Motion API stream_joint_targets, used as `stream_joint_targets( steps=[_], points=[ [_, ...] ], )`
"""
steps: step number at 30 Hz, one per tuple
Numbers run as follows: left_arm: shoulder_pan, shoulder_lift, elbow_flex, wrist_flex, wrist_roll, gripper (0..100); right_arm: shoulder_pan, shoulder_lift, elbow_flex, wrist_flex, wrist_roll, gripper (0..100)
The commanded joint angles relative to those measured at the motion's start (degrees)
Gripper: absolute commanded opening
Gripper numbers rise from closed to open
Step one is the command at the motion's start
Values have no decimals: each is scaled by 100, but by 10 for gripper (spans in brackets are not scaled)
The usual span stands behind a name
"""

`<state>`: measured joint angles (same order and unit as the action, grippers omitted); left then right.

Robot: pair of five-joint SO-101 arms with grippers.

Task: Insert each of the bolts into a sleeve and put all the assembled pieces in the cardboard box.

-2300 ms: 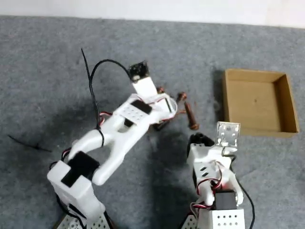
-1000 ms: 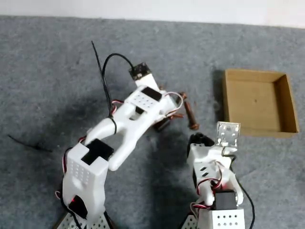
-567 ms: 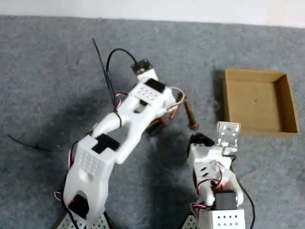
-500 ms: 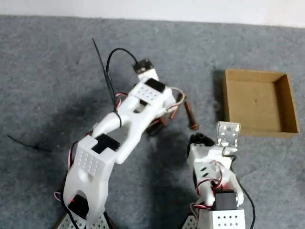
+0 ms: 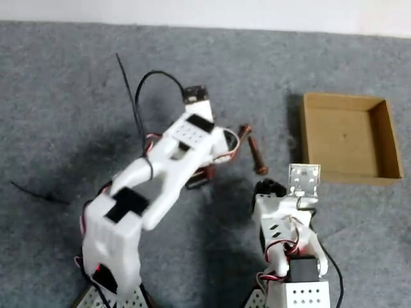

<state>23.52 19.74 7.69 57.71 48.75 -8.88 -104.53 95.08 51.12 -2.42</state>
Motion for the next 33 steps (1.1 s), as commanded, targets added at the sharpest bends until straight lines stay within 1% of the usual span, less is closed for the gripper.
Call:
stream_joint_targets(
  steps=[1,4,8,10,14,17,20,23,24,28,33],
  points=[
    [-66,-1314,1059,-835,-141,4,31,-75,-31,-189,70,4],
    [-110,-2185,1947,-1442,-141,4,31,-75,-31,-189,70,4],
    [-101,-3187,2932,-2013,-158,4,22,-75,-31,-189,70,4],
    [-75,-3635,3345,-2268,-431,4,-4,-75,-31,-189,79,4],
    [-110,-4523,4180,-2892,-703,4,-479,-75,-22,-189,79,4],
    [-110,-5174,4778,-3279,-703,5,-866,-75,-22,-224,79,4],
    [-110,-5824,5314,-3684,-703,5,-1200,-75,180,-752,79,4],
    [-110,-6563,5719,-3815,-703,5,-1525,-75,646,-1613,132,4],
    [-110,-6826,5833,-3824,-703,5,-1622,-66,752,-1719,264,4],
    [-277,-7925,6325,-3824,-703,5,-1938,-66,945,-1859,677,4],
    [-655,-9323,6765,-3824,-668,5,-2290,-66,945,-1851,818,4]
  ],
)
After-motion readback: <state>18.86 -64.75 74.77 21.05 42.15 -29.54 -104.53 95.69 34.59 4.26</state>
